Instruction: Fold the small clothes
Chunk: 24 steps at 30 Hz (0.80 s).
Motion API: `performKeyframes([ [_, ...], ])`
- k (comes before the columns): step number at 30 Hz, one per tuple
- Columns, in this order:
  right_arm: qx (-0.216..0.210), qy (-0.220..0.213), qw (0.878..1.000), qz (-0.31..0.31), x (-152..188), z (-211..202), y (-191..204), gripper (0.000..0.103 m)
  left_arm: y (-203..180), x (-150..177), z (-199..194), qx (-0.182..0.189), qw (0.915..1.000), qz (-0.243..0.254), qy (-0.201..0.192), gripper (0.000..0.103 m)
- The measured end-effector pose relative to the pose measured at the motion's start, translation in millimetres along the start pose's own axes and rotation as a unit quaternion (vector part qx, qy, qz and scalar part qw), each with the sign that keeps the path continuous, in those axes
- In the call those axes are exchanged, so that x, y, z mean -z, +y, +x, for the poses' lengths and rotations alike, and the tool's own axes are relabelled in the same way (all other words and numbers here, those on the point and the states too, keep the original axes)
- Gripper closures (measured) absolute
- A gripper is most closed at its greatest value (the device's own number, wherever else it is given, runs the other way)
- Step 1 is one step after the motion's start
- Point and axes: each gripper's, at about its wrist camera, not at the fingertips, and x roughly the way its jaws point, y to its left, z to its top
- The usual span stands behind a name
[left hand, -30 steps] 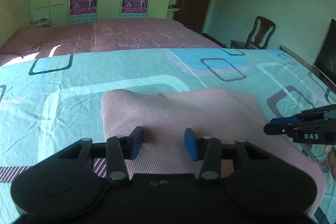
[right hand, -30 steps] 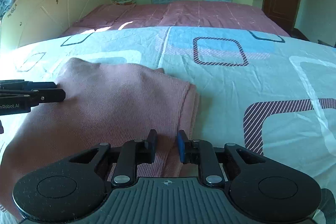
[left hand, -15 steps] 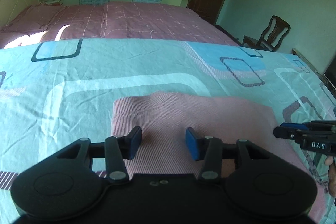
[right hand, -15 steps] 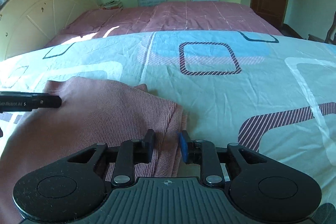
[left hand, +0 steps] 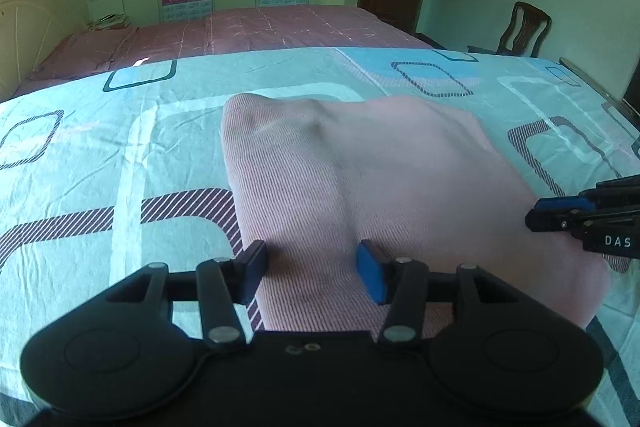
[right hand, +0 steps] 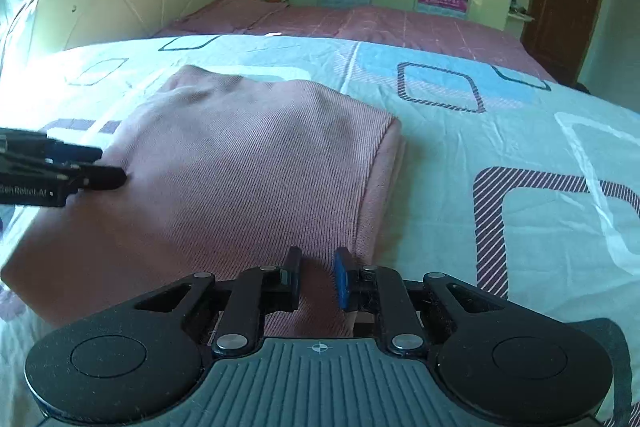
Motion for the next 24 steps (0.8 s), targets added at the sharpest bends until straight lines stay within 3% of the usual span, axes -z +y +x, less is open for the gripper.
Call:
performKeyframes([
  [2,-0.013,-0.015,1.0,-0.003,3,-20,0,0.087,0,6,-15,0.003,1.0,0.001,-0.007,0.056],
  [6,-0.051,-0.005,0.998,-0.046,30,-49,10,0.087,-2,29,-42,0.008,0.9999,-0.004,-0.013,0.056],
  [9,-0.03,0.018,0.995,-0.095,56,-46,20,0.087,-8,47,-45,-0.001,1.0,-0.002,0.001,0.056],
  [12,-0.013,0.025,0.997,-0.075,70,-42,12,0.087,-15,67,-44,-0.006,0.9998,0.003,0.021,0.055],
  [15,-0.034,0.027,0.999,-0.027,76,-42,-4,0.087,-14,78,-50,-0.013,0.9997,-0.001,0.022,0.054],
  [20,-0.057,0.039,0.998,0.0,76,-49,-16,0.087,-13,82,-59,-0.04,0.9988,-0.001,0.029,0.039],
  [24,-0.058,0.013,0.998,0.002,73,-63,-18,0.087,-20,82,-67,-0.06,0.9977,0.012,0.029,0.037],
])
